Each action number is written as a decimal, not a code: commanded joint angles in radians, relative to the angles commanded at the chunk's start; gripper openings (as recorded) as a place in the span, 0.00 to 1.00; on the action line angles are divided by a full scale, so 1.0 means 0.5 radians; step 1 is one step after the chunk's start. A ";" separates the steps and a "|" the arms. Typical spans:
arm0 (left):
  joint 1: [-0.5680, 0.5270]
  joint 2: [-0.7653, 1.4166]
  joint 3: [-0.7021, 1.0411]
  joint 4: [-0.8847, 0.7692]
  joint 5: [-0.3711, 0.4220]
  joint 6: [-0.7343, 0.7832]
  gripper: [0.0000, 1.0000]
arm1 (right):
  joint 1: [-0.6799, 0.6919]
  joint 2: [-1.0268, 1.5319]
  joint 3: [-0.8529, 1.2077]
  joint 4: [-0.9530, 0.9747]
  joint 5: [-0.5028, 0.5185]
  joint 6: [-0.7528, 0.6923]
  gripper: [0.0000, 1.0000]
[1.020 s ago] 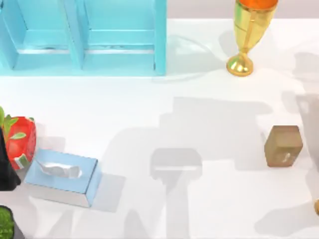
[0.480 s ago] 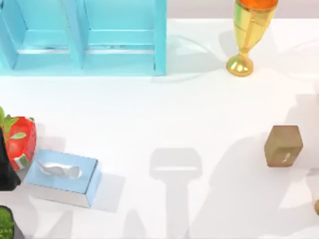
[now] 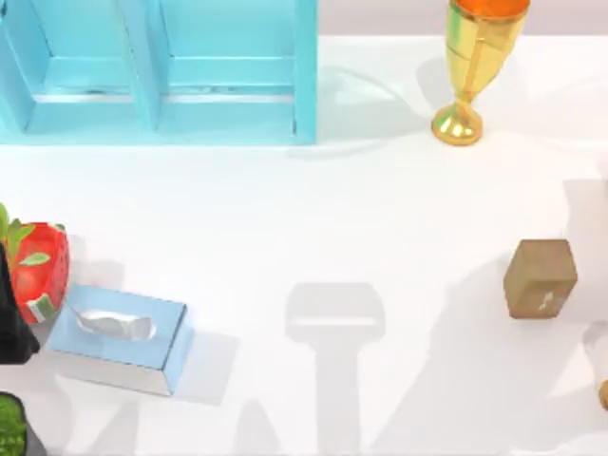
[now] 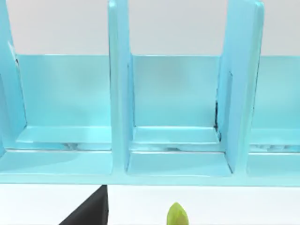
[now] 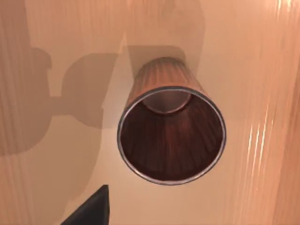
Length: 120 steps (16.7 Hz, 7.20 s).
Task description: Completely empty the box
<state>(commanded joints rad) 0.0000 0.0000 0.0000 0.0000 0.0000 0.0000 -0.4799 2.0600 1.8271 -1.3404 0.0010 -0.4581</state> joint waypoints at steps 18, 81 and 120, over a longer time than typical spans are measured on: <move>0.000 0.000 0.000 0.000 0.000 0.000 1.00 | -0.007 0.077 -0.496 0.573 0.001 -0.006 0.62; 0.000 0.000 0.000 0.000 0.000 0.000 1.00 | 2.427 -0.593 -1.080 0.461 -0.006 2.410 0.00; 0.000 0.000 0.000 0.000 0.000 0.000 1.00 | 2.493 -0.529 -1.378 0.863 -0.007 2.477 1.00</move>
<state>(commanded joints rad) 0.0000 0.0000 0.0000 0.0000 0.0000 0.0000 0.7664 1.7954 1.1382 -0.9087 -0.0024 0.7805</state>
